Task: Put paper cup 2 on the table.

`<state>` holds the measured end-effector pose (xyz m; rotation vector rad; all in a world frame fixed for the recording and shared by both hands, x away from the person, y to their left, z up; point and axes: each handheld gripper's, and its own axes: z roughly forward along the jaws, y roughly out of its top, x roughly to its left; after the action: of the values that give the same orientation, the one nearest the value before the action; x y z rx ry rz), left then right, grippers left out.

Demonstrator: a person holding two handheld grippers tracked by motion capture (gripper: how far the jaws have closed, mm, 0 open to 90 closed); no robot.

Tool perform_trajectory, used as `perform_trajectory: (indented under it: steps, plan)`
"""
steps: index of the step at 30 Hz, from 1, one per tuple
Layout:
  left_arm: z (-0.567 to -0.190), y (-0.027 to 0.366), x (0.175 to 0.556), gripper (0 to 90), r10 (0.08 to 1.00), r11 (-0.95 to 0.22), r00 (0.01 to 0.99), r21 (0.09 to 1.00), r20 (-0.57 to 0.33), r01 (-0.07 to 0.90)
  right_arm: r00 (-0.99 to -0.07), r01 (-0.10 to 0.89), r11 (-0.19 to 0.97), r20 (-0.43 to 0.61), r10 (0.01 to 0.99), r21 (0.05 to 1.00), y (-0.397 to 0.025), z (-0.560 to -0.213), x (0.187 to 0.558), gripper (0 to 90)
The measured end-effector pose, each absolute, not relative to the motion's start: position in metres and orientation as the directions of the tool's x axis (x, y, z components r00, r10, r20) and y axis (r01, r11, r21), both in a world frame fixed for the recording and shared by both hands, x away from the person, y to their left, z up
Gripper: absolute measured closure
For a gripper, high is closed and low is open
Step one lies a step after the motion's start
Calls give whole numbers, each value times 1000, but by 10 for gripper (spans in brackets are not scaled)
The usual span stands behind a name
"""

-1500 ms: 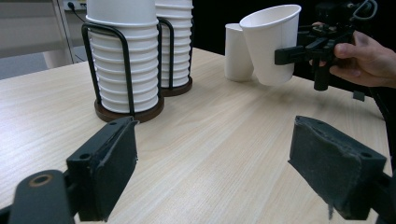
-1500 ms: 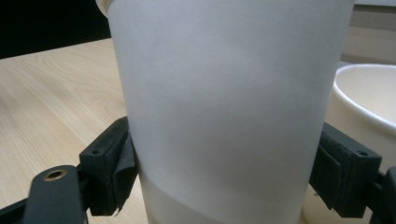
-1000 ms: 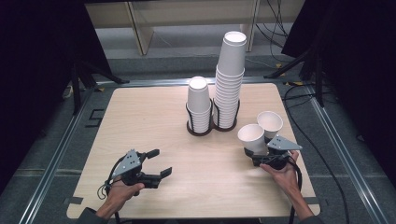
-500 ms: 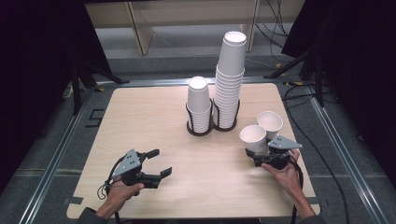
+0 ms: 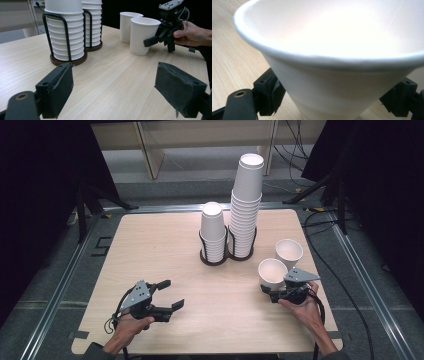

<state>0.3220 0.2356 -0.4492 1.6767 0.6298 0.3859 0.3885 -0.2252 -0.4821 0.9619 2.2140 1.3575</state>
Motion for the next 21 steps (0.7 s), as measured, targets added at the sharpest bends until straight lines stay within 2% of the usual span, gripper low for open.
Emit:
perform_trajectory:
  steps: [2,7,10,16,17,21]
  plan:
    - [-449,236,322,146,603,-116,793,973,-89,198,-701,337,306,20,713,891,-226,-483,390,181]
    - [-448,236,320,146,609,-137,789,969,-82,206,-704,358,303,42,709,883,-227,-483,389,164]
    - [-448,236,320,146,608,-135,789,969,-83,206,-707,341,328,10,707,881,-227,-484,390,156]
    - [-448,236,320,146,607,-136,791,969,-83,205,-705,368,357,8,710,859,-226,-483,387,154]
    - [-448,237,320,146,607,-135,790,969,-83,205,-703,398,352,35,710,847,-224,-483,385,153]
    - [-448,237,320,146,608,-138,790,969,-80,205,-708,412,356,49,705,839,-224,-482,379,156]
